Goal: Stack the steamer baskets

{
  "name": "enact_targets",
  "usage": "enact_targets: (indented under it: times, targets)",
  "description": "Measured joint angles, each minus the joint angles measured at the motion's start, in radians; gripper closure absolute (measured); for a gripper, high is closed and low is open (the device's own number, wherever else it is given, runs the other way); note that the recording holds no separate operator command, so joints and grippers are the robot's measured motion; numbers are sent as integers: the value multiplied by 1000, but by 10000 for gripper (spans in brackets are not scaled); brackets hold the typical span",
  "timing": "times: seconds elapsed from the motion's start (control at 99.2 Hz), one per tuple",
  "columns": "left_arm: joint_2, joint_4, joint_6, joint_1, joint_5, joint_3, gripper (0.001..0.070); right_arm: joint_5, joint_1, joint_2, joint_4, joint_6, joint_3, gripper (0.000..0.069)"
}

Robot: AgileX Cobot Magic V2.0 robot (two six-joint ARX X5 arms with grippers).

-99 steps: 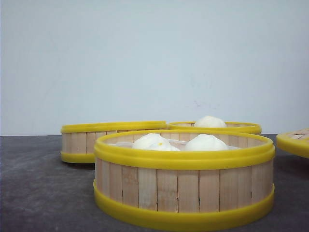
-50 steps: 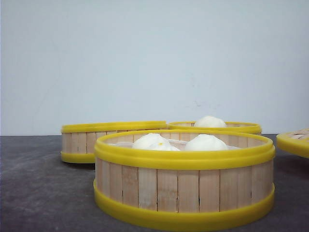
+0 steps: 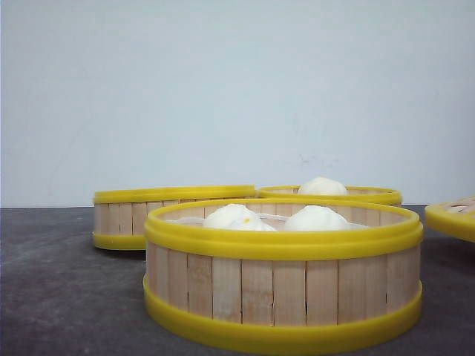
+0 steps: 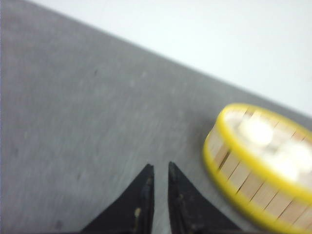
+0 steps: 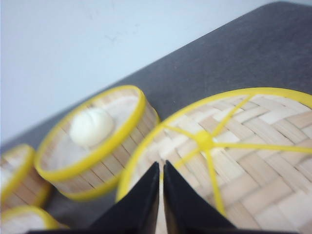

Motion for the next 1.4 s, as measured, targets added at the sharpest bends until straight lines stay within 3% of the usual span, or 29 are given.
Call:
enact_targets:
  times: [0.171,0.323,0.383,0.484,0.534,0.766,1.17,1.402]
  targets:
    - [119,20,-3,0,-10,190,685,6,0,116,5,14,215,682]
    - [316,-21,38,0,-8,355,670,6,0,320,-102,-114,452,680]
    - [396,-35,50,0,6,413,569,6,3,401,-165,-184,544,626]
    - [520,-32,69,0,42,478,297,6,23,505,-241,-266,659,399]
    - [574,-29,72,0,66,492,258,6,35,532,-253,-285,685,343]
    - [834,-6,91,-34,183,560,353,6,55,548,-258,-318,695,297]
    - [1458,-267,124,-137,185,1013,354,6,57,548,-267,-319,695,296]
    - [1706,-359,127,-166,181,1205,354,6,71,552,-272,-319,695,296]
